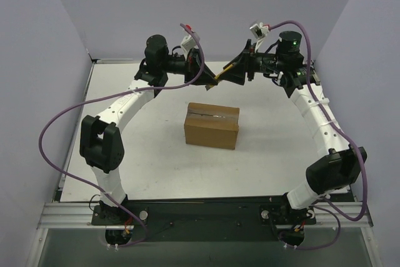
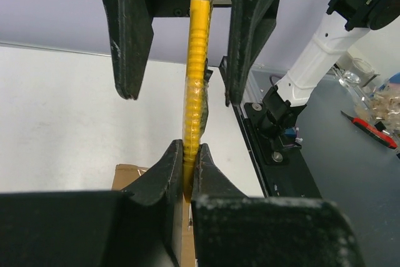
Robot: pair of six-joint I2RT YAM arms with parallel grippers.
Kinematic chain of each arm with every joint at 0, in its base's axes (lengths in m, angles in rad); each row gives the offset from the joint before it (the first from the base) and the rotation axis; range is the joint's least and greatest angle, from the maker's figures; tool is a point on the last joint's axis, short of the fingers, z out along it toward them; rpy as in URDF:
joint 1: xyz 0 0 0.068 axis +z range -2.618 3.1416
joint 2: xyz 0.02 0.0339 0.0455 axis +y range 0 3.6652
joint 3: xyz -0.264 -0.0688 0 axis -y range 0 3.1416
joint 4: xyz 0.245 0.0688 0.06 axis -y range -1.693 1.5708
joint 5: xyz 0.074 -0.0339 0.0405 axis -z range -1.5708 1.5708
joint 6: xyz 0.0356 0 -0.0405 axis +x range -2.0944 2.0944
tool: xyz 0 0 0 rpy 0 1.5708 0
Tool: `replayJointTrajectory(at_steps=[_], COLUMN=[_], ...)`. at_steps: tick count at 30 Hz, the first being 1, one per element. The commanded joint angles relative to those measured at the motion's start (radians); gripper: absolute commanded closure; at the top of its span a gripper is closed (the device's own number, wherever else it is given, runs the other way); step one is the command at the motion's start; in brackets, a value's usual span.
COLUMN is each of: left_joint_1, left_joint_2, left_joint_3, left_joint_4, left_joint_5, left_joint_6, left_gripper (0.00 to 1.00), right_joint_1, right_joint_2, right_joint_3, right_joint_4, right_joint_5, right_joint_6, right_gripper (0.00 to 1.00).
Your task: Unpack the express box
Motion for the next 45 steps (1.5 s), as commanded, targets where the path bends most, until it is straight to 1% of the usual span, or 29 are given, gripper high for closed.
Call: replayJointTrajectory(at_steps=[1, 4, 11, 17, 21, 24, 25, 27, 30, 31, 33, 34, 36, 37, 38, 39, 40, 42, 43, 44, 45], left_joint_1=[-0.007, -0.010, -0.010, -0.010, -0.009, -0.009, -0.009, -0.010, -0.012, -0.012, -0.012, -0.012, -0.010, -0.009, -0.007, -0.006, 0.000, 0.008, 0.017, 0.022, 0.024], left_joint_2=[0.010, 0.012, 0.007, 0.006, 0.004, 0.006, 0.006, 0.009, 0.010, 0.010, 0.010, 0.013, 0.010, 0.009, 0.006, 0.001, -0.002, -0.002, 0.000, 0.001, 0.009], left_joint_3=[0.029, 0.027, 0.019, 0.019, 0.010, 0.006, 0.006, 0.006, 0.007, 0.006, 0.004, 0.003, -0.008, -0.013, -0.026, -0.033, -0.039, -0.050, -0.051, -0.051, -0.045], left_joint_4=[0.081, 0.084, 0.089, 0.100, 0.121, 0.132, 0.136, 0.140, 0.143, 0.143, 0.143, 0.144, 0.138, 0.138, 0.137, 0.133, 0.127, 0.117, 0.114, 0.114, 0.114], left_joint_5=[0.011, 0.003, -0.009, -0.014, -0.025, -0.023, -0.023, -0.022, -0.017, -0.017, -0.016, -0.017, -0.032, -0.037, -0.049, -0.058, -0.068, -0.083, -0.085, -0.085, -0.072], left_joint_6=[-0.048, -0.059, -0.067, -0.081, -0.097, -0.108, -0.111, -0.113, -0.114, -0.114, -0.116, -0.116, -0.108, -0.101, -0.096, -0.093, -0.087, -0.085, -0.085, -0.087, -0.088], left_gripper=[1.00, 1.00, 1.00, 1.00, 1.00, 1.00, 1.00, 1.00, 1.00, 1.00, 1.00, 1.00, 0.91, 0.87, 0.78, 0.73, 0.70, 0.68, 0.68, 0.74, 0.87], right_joint_1=[0.022, 0.031, 0.045, 0.048, 0.045, 0.048, 0.049, 0.052, 0.054, 0.056, 0.057, 0.057, 0.054, 0.045, 0.037, 0.030, 0.020, 0.000, -0.004, -0.007, -0.006], right_joint_2=[-0.026, -0.020, -0.019, -0.028, -0.034, -0.036, -0.037, -0.036, -0.037, -0.037, -0.034, -0.034, -0.034, -0.033, -0.034, -0.036, -0.039, -0.045, -0.046, -0.046, -0.051], right_joint_3=[-0.011, -0.011, -0.017, -0.033, -0.040, -0.043, -0.042, -0.048, -0.050, -0.050, -0.045, -0.043, -0.039, -0.031, -0.028, -0.027, -0.025, -0.023, -0.022, -0.026, -0.030], right_joint_4=[0.063, 0.063, 0.065, 0.057, 0.059, 0.063, 0.063, 0.063, 0.063, 0.094, 0.097, 0.097, 0.096, 0.096, 0.094, 0.094, 0.093, 0.087, 0.085, 0.080, 0.080], right_joint_5=[-0.118, -0.128, -0.111, -0.094, -0.057, -0.053, -0.053, -0.054, -0.045, -0.045, -0.040, -0.037, 0.030, 0.062, 0.123, 0.157, 0.186, 0.226, 0.227, 0.222, 0.202], right_joint_6=[-0.010, -0.015, -0.023, -0.035, -0.041, -0.038, -0.038, -0.037, -0.024, -0.021, -0.017, -0.014, 0.003, 0.043, 0.063, 0.080, 0.098, 0.100, 0.098, 0.083, 0.076], right_gripper=[0.47, 0.50, 0.62, 0.66, 0.70, 0.78, 0.83, 0.85, 0.85, 0.87, 0.92, 0.99, 1.00, 1.00, 1.00, 1.00, 1.00, 1.00, 1.00, 1.00, 1.00])
